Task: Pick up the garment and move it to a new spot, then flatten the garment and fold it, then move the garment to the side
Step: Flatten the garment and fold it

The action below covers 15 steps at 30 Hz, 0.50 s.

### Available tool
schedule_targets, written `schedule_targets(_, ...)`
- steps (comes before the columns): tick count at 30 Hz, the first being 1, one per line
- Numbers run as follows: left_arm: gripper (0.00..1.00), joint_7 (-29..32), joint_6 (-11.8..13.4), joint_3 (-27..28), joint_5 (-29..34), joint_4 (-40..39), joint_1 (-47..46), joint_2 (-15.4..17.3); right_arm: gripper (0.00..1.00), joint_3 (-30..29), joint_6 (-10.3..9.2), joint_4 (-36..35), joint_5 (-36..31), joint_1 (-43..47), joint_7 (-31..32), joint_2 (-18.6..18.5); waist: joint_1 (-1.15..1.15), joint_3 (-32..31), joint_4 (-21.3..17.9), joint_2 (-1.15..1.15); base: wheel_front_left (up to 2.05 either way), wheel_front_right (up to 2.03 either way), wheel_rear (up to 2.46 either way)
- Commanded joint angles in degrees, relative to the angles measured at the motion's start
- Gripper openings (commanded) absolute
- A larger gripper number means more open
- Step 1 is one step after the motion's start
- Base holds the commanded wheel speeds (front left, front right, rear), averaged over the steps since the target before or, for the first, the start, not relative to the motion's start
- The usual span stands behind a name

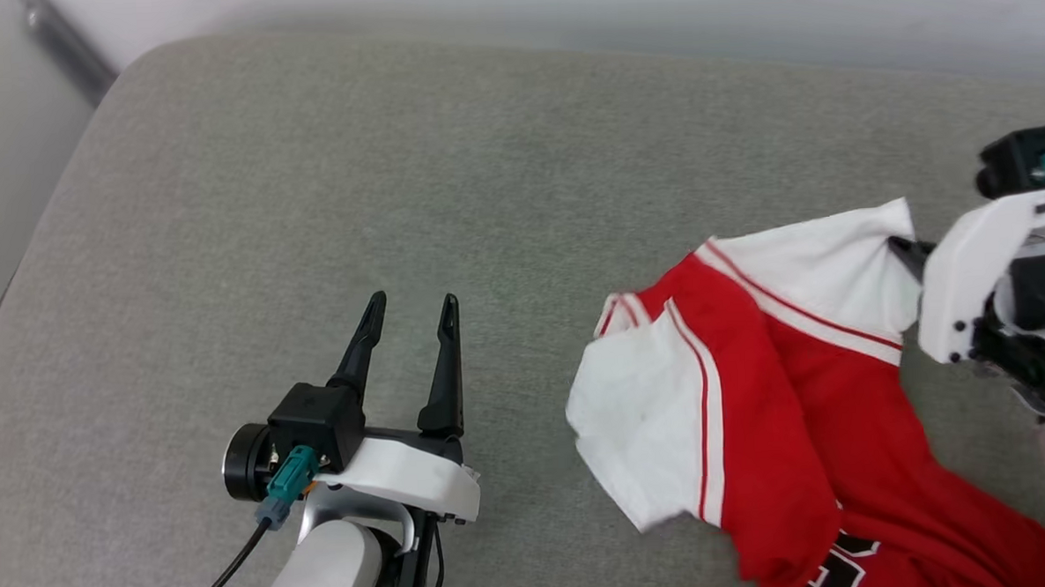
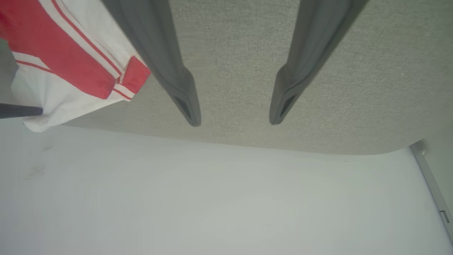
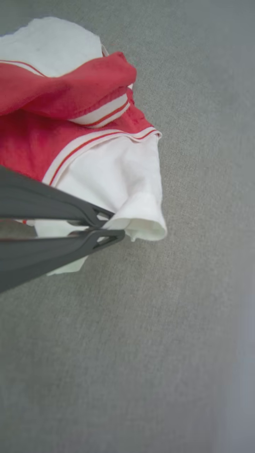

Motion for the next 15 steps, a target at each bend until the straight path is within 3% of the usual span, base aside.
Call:
schedule_targets(1, 1.00, -0.32, 0.05, 0.21, 0.28, -0.09, 0.68, 0.28, 0.00, -1.93, -0.04, -2.24, -0.78, 3.09, -0.13, -0.44, 0.00, -1.79, -2.28, 0.00, 0.00, 0.00, 0.00)
schedule_targets(7, 1.00, -0.04, 0.28, 0.23, 0.20, -0.38, 1.23, 1.01, 0.00, -13.39, -0.04, -8.47, -2.72, 14.30, 2.03, 2.72, 0.00, -3.22, -4.92, 0.00, 0.00, 0.00, 0.00)
schedule_targets(12, 1.00, 0.65, 0.83, 0.48, -0.04, -0.81, 2.19, 1.90, 0.00, -20.12, -0.04, -6.62, -4.12, 23.47, 2.40, 7.78, 0.00, -4.00, -5.91, 0.00, 0.00, 0.00, 0.00)
schedule_targets(13, 1.00, 0.88, 0.87, 0.55, -0.13, -0.89, 2.35, 2.15, 0.12, -20.48, -0.03, -5.83, -4.44, 24.36, 1.58, 8.33, 0.00, -4.18, -6.08, 0.00, 0.00, 0.00, 0.00)
schedule_targets(14, 1.00, 1.05, 1.10, 0.67, -0.24, -0.99, 2.58, 2.40, 1.00, -20.77, -0.04, -4.93, -4.48, 25.08, 0.57, 9.02, 0.00, -4.38, -6.25, 0.00, 0.00, 0.00, 0.00)
schedule_targets(15, 1.00, 1.22, 1.25, 0.79, -0.34, -1.10, 2.85, 2.63, 1.00, -20.98, -0.04, -4.08, -4.67, 25.78, -1.00, 9.60, 0.00, -4.51, -6.43, 0.00, 0.00, 0.00, 0.00)
